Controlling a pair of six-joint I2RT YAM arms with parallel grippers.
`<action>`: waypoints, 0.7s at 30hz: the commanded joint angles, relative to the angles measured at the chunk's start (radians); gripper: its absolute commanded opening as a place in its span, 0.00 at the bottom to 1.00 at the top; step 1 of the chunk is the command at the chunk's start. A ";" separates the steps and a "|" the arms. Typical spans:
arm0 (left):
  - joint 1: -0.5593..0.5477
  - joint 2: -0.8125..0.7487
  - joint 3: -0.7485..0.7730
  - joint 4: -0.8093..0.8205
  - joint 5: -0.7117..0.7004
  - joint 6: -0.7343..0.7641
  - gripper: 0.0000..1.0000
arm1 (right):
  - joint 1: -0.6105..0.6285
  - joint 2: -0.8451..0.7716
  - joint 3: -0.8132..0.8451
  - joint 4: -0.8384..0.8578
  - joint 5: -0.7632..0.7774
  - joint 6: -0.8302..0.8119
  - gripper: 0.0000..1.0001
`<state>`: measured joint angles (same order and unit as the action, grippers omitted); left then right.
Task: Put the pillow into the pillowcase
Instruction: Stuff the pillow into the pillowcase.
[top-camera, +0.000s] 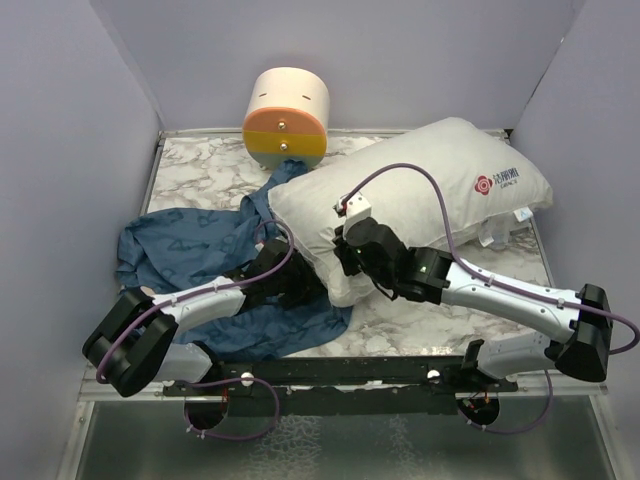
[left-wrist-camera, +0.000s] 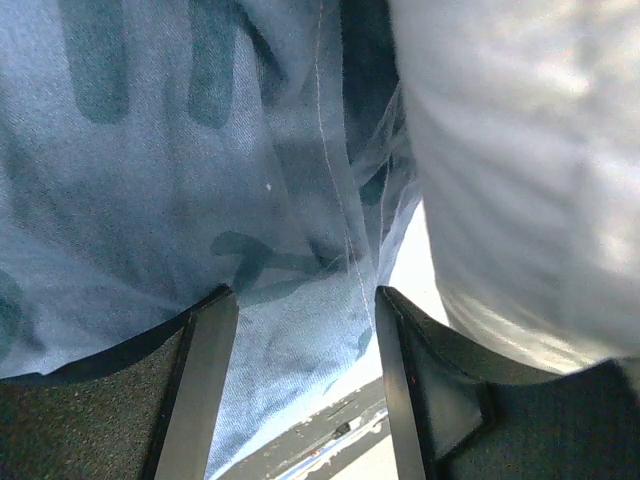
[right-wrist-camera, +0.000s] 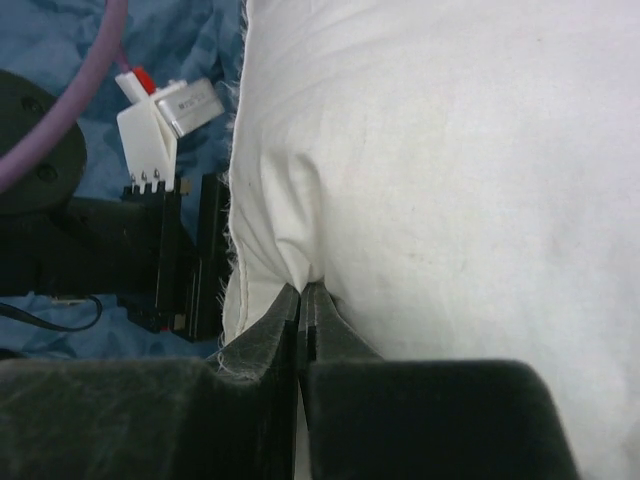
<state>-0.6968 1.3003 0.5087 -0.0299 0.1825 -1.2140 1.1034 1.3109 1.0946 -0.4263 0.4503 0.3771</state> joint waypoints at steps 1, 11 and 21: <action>-0.010 0.012 0.009 0.012 -0.037 0.008 0.60 | -0.042 -0.041 0.017 0.101 -0.027 -0.055 0.01; -0.029 0.004 0.141 -0.169 -0.146 0.084 0.58 | -0.041 -0.055 -0.006 0.111 -0.061 -0.018 0.01; -0.077 -0.047 0.106 -0.172 -0.230 -0.108 0.51 | -0.053 -0.066 -0.016 0.105 -0.061 0.002 0.01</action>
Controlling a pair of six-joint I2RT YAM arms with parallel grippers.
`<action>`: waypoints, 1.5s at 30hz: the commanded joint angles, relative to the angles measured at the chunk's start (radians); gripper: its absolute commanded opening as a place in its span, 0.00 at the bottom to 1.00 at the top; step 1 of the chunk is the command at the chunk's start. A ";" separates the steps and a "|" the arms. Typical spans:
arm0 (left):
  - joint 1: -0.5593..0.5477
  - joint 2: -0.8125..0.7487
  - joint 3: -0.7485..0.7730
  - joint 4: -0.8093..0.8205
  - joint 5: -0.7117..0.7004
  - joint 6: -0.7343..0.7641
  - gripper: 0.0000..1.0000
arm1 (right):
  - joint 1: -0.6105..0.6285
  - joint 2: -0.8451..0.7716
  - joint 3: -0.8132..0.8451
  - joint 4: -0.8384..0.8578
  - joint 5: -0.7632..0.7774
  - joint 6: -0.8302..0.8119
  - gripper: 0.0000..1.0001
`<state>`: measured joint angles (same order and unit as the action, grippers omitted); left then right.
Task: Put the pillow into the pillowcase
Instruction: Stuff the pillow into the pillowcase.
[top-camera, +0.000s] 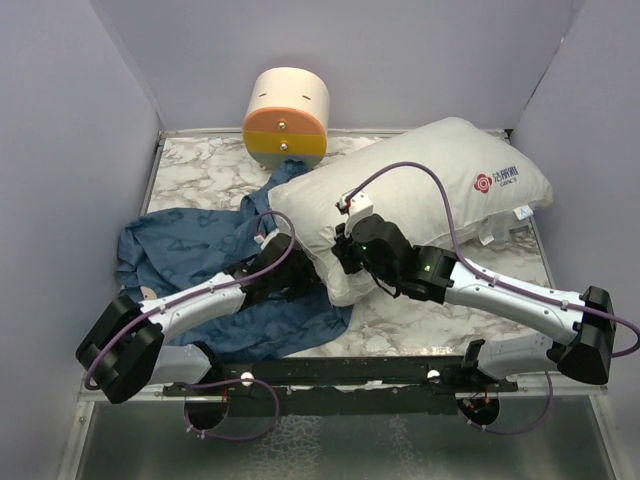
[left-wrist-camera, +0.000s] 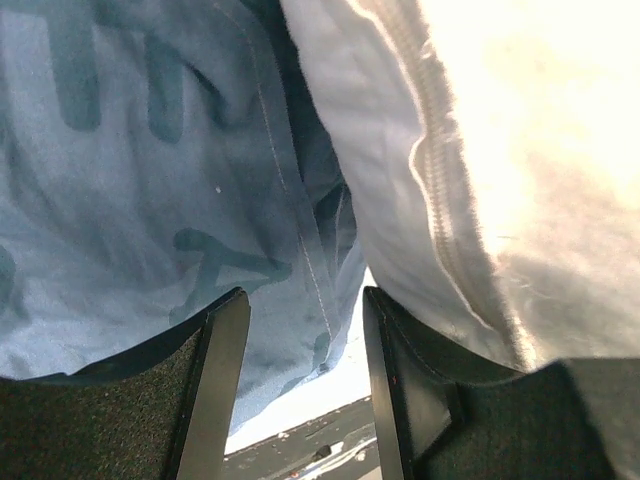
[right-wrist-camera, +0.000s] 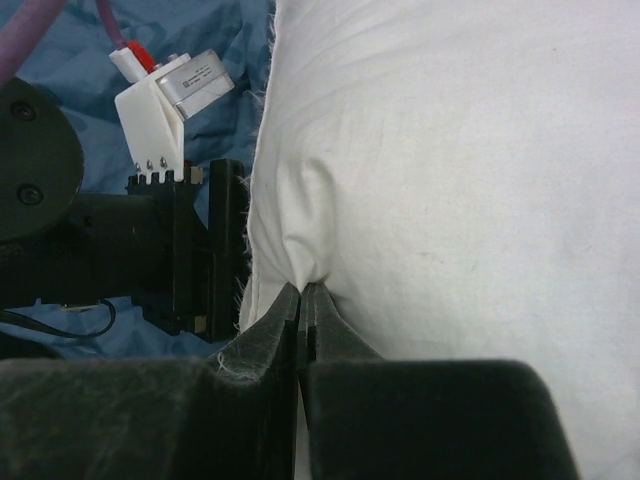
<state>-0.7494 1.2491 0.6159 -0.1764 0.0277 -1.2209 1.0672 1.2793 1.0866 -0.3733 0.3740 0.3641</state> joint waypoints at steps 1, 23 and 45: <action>-0.029 0.020 0.006 -0.034 -0.084 -0.120 0.51 | -0.018 -0.035 -0.009 0.051 0.016 0.016 0.01; -0.097 0.402 0.338 -0.433 -0.164 -0.132 0.33 | -0.029 -0.061 -0.050 0.037 0.010 0.055 0.01; -0.094 -0.035 0.232 -0.447 -0.239 0.050 0.00 | -0.036 -0.081 -0.144 0.071 -0.102 0.068 0.01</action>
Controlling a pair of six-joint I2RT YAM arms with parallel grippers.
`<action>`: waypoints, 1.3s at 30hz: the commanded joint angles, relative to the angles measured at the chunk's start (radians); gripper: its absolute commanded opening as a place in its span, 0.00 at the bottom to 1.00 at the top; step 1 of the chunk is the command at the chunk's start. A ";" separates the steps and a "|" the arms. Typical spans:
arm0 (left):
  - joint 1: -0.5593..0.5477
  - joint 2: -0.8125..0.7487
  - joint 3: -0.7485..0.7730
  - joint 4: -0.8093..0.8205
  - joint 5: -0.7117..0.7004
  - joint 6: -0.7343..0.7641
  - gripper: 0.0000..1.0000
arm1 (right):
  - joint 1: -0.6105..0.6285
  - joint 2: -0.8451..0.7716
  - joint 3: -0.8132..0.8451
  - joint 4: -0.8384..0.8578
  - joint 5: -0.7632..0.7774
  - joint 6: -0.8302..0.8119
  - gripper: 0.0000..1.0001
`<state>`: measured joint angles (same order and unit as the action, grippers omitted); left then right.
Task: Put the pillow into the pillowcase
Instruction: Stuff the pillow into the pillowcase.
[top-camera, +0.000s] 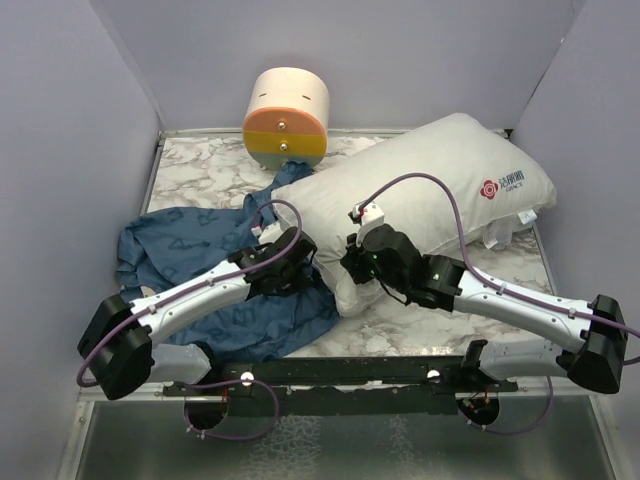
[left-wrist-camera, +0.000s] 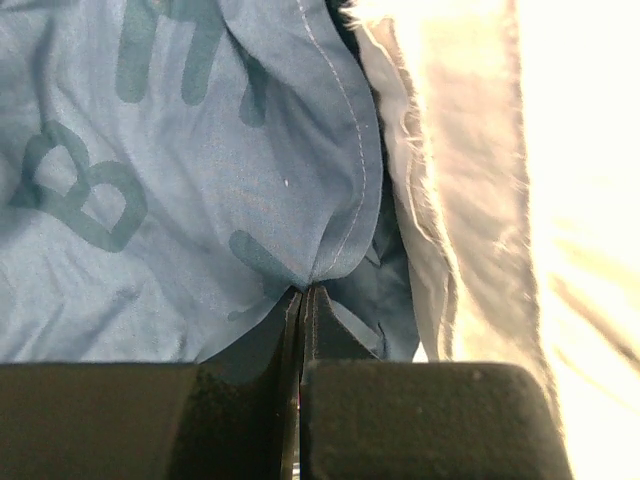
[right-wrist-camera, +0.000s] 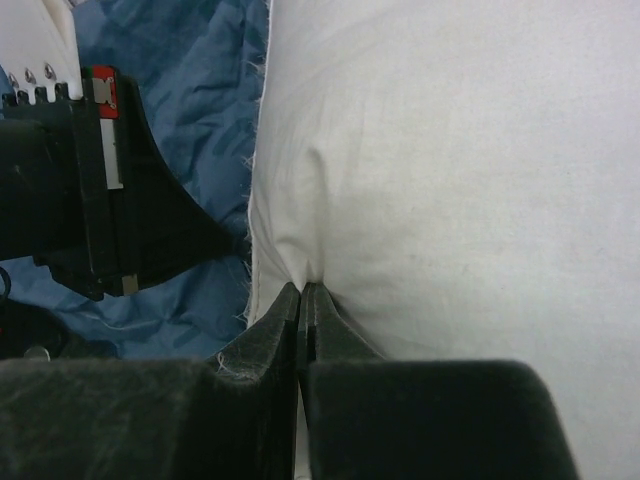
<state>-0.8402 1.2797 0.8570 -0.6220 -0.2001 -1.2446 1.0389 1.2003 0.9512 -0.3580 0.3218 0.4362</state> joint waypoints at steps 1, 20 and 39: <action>-0.003 -0.085 -0.007 -0.001 -0.003 0.089 0.00 | -0.008 0.005 -0.008 0.063 -0.063 -0.008 0.01; -0.004 -0.438 -0.002 0.067 0.115 0.243 0.00 | -0.067 0.099 0.049 0.060 -0.099 -0.026 0.01; -0.004 -0.617 -0.102 -0.130 0.256 0.167 0.00 | -0.083 -0.005 0.006 -0.040 -0.216 -0.146 0.05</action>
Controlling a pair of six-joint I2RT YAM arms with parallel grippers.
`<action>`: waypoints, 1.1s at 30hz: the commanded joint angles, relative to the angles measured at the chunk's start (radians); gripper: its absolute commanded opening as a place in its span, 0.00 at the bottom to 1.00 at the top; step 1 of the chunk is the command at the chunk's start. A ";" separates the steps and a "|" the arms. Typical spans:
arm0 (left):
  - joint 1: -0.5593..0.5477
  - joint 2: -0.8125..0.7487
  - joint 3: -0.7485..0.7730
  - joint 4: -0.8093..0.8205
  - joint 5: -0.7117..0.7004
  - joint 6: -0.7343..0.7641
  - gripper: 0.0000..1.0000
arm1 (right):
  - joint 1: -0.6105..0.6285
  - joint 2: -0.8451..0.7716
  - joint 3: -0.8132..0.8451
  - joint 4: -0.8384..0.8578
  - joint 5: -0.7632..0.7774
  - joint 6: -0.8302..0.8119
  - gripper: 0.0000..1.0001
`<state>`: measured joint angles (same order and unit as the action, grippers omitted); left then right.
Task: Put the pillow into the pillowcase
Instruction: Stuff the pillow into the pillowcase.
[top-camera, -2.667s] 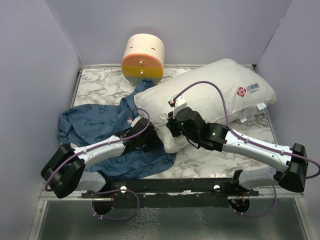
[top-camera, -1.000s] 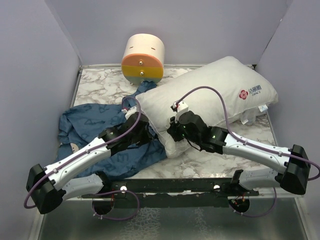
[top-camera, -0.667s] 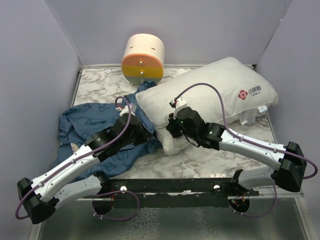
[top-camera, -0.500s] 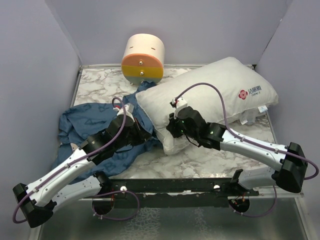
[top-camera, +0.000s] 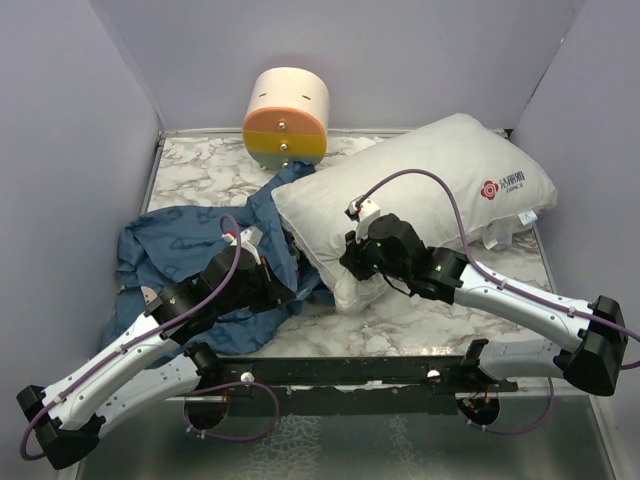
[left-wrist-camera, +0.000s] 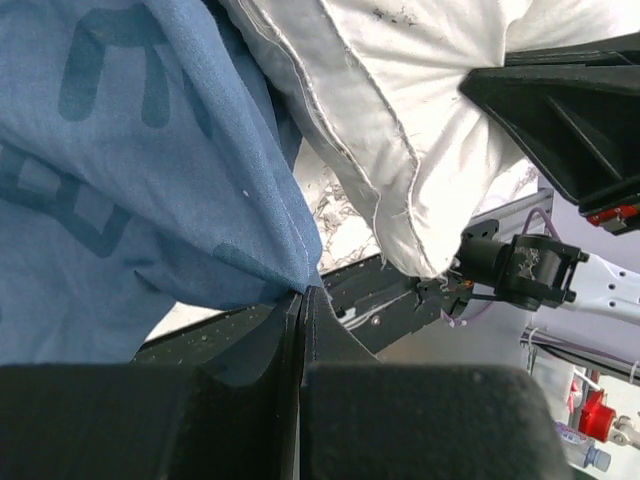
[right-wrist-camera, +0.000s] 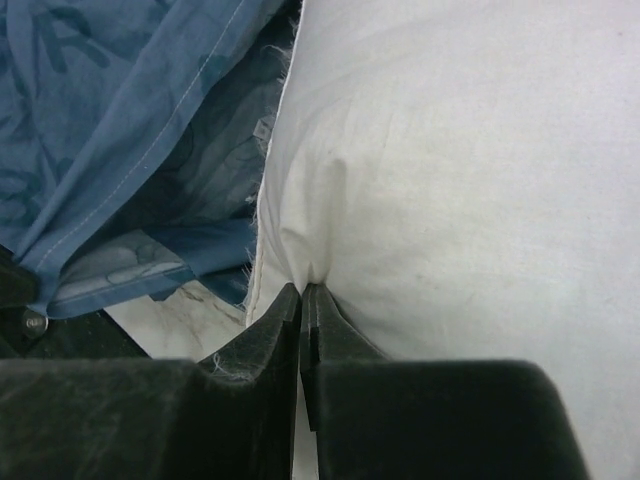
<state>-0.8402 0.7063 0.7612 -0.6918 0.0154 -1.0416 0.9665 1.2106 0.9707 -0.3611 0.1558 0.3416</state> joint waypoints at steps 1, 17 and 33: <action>-0.005 -0.051 -0.017 -0.063 0.049 -0.046 0.00 | -0.011 -0.014 -0.015 -0.042 -0.060 -0.063 0.08; -0.005 -0.042 -0.081 0.095 0.101 -0.091 0.00 | -0.010 -0.048 0.065 0.068 -0.545 -0.297 0.55; -0.004 -0.052 -0.149 0.108 0.099 -0.123 0.00 | -0.010 0.120 0.311 0.023 -0.411 -0.339 0.90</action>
<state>-0.8402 0.6628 0.6231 -0.5884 0.0929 -1.1393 0.9562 1.2907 1.2407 -0.3431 -0.3264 -0.0071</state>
